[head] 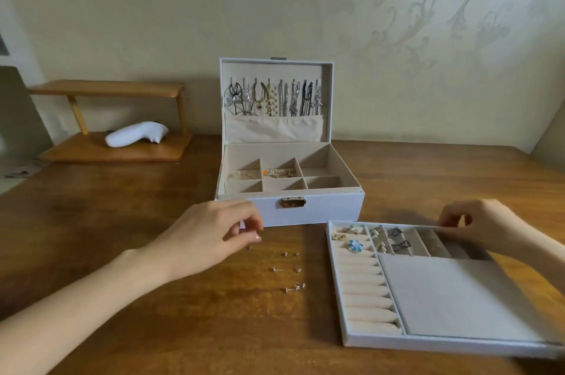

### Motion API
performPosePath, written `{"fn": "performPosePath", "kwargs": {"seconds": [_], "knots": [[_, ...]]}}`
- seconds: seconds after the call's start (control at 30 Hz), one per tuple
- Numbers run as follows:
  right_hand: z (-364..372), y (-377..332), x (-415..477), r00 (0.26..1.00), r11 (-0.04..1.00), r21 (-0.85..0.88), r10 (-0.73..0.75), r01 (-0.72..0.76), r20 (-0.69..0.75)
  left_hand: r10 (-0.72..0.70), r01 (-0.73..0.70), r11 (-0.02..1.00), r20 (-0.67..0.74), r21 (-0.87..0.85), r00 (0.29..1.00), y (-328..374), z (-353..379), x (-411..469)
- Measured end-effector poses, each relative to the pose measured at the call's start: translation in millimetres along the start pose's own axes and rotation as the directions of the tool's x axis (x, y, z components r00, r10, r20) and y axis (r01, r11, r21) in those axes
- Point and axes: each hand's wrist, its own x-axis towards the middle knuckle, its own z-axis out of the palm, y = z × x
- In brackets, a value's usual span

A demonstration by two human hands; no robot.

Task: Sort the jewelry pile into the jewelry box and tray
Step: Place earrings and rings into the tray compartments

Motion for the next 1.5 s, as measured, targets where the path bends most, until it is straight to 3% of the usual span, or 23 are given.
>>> {"fn": "performPosePath", "kwargs": {"seconds": [0.03, 0.1, 0.27, 0.43, 0.67, 0.93, 1.2, 1.5], "knots": [[1.8, -1.9, 2.9, 1.000, 1.000, 0.013, -0.010, 0.010, 0.001, -0.013, 0.011, 1.000, 0.101, 0.027, 0.995, 0.3, 5.0, -1.9], [5.4, -5.9, 7.2, 0.999, 0.999, 0.023, -0.037, 0.037, -0.007, -0.043, 0.026, 0.995, 0.172, 0.100, 0.984, -1.2, 16.9, -3.1], [9.6, -5.7, 6.2, 0.996, 0.994, 0.066, -0.089, 0.090, -0.029, -0.217, 0.218, 0.976, 0.099, 0.002, 0.971, -5.2, 30.0, -7.6], [11.7, 4.1, -0.1, 0.995, 0.976, 0.198, -0.085, 0.094, -0.054, -0.271, 0.275, 0.959, 0.064, -0.063, 0.960, -8.6, 34.4, -6.3], [13.2, 4.0, -3.5, 0.987, 0.943, 0.298, -0.124, 0.148, -0.098, -0.233, 0.236, 0.971, 0.075, -0.027, 0.969, -8.7, 33.8, -3.7], [11.4, -5.6, -5.2, 0.973, 0.964, 0.221, -0.101, 0.147, -0.207, -0.140, 0.143, 0.989, 0.067, -0.028, 0.988, 0.1, 41.8, 7.5], [16.0, 1.8, -8.1, 0.984, 0.938, 0.325, -0.074, 0.123, -0.160, -0.063, 0.065, 0.998, 0.079, -0.020, 0.995, -2.5, 45.6, 15.5], [16.9, 10.7, -7.8, 0.987, 0.933, 0.336, -0.088, 0.129, -0.134, -0.104, 0.106, 0.994, 0.164, 0.002, 0.981, 0.5, 41.5, 22.3]]}}
